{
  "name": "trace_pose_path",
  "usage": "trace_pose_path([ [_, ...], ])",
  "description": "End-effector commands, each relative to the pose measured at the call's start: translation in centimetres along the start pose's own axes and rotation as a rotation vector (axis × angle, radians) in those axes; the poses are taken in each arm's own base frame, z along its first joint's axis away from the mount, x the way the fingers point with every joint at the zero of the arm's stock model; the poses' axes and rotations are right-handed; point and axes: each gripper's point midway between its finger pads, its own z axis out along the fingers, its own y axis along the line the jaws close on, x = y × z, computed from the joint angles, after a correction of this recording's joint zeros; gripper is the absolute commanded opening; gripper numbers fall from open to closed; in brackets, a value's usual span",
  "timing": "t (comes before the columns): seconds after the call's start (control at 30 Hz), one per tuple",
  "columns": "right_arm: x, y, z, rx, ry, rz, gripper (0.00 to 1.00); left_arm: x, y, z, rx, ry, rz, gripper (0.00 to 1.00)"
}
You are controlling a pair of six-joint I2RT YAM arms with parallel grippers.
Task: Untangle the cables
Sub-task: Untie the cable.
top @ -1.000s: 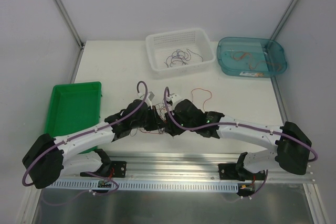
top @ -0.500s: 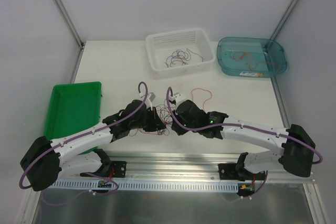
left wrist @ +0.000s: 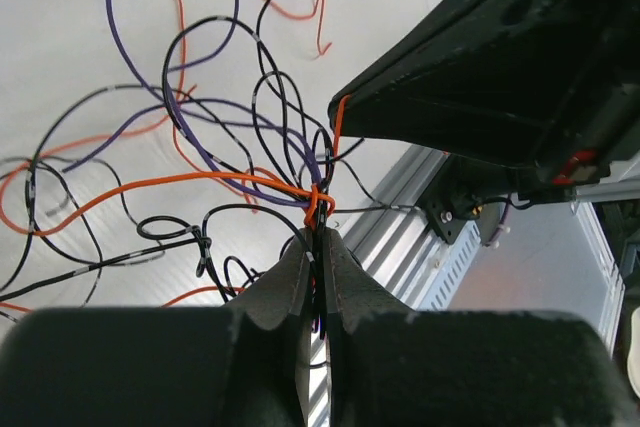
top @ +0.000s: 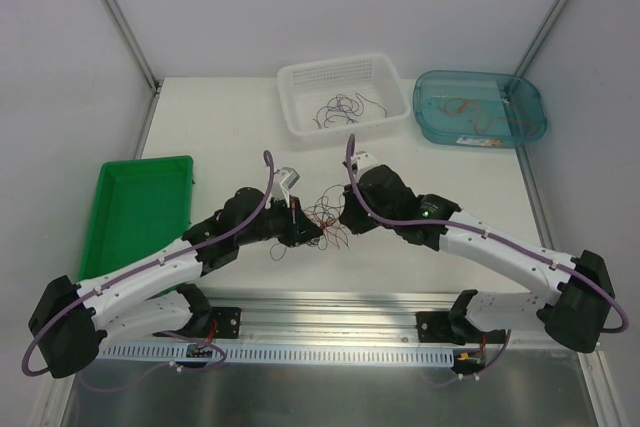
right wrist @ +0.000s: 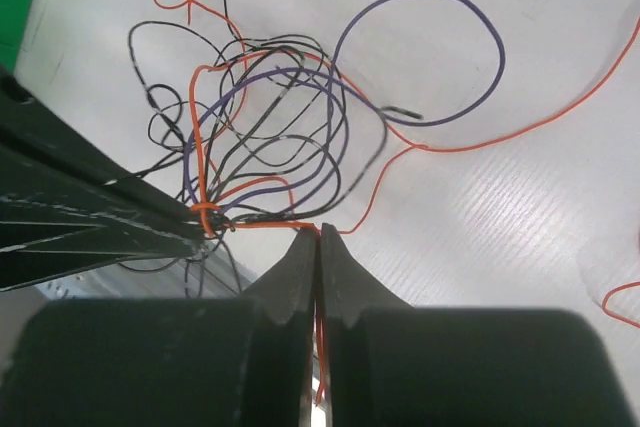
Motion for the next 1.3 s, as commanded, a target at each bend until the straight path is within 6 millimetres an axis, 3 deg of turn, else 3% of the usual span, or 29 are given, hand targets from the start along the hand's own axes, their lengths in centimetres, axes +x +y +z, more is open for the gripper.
trace_pose_path([
  [0.0, -1.1, -6.3, -0.9, 0.192, -0.043, 0.093, 0.01, 1.7, 0.7, -1.0, -0.018, 0.055, 0.052, 0.00],
  [0.1, -1.5, -5.0, -1.6, 0.122, -0.048, 0.078, 0.11, 1.7, 1.1, -0.9, -0.045, 0.045, 0.002, 0.00],
  [0.3, -2.8, -0.3, -4.3, 0.013, -0.099, -0.019, 0.30, 1.5, 1.9, 0.6, -0.110, 0.068, -0.070, 0.00],
  [0.47, -3.3, 2.7, -6.0, -0.086, -0.166, 0.000, 0.31, 1.1, 1.9, 1.5, -0.139, 0.065, -0.098, 0.00],
  [0.6, -3.3, 5.6, -5.3, -0.207, -0.192, 0.075, 0.27, 0.9, 1.8, 1.6, -0.150, 0.052, -0.108, 0.00],
  [0.63, -2.5, 5.9, -4.2, -0.214, -0.162, 0.085, 0.25, 0.9, 1.7, 1.6, -0.150, 0.053, -0.106, 0.00],
  [0.9, 0.2, 6.1, 0.9, -0.187, -0.089, 0.194, 0.21, 0.7, 0.9, 1.1, -0.120, 0.030, -0.082, 0.00],
  [1.27, 1.3, 5.4, 2.9, -0.170, -0.075, 0.235, 0.22, 0.6, -0.5, 0.7, -0.030, -0.001, -0.040, 0.00],
])
